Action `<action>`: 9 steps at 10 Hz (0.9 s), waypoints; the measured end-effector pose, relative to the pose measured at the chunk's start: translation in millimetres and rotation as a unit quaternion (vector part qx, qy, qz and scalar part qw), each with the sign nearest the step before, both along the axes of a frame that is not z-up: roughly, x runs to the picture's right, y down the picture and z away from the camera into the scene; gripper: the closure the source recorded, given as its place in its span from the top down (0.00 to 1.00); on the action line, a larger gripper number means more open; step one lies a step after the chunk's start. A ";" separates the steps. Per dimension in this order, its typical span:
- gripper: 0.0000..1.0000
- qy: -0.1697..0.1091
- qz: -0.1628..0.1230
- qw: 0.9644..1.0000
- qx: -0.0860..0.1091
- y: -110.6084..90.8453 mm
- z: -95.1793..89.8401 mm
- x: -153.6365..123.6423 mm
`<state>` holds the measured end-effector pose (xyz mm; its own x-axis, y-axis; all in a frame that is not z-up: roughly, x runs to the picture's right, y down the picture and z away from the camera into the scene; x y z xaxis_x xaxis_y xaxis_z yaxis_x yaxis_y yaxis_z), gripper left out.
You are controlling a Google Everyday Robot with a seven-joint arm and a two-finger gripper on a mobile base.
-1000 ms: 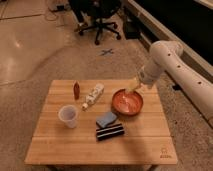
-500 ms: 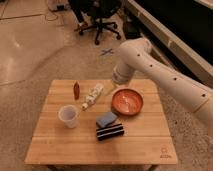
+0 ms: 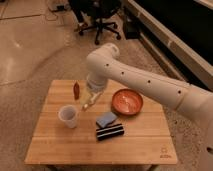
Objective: Pick up the ceramic cup
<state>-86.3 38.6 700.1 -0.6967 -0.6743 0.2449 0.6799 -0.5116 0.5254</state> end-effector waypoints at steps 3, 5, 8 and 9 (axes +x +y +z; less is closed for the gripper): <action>0.80 -0.005 -0.006 1.000 0.001 2.7 -1.7 -5.1; 0.80 -0.005 -0.006 1.000 0.001 2.7 -1.5 -4.8; 0.80 -0.002 -0.014 1.000 0.009 -1.0 12.4 -12.9; 0.80 0.001 -0.019 1.000 0.014 -3.7 24.1 -22.0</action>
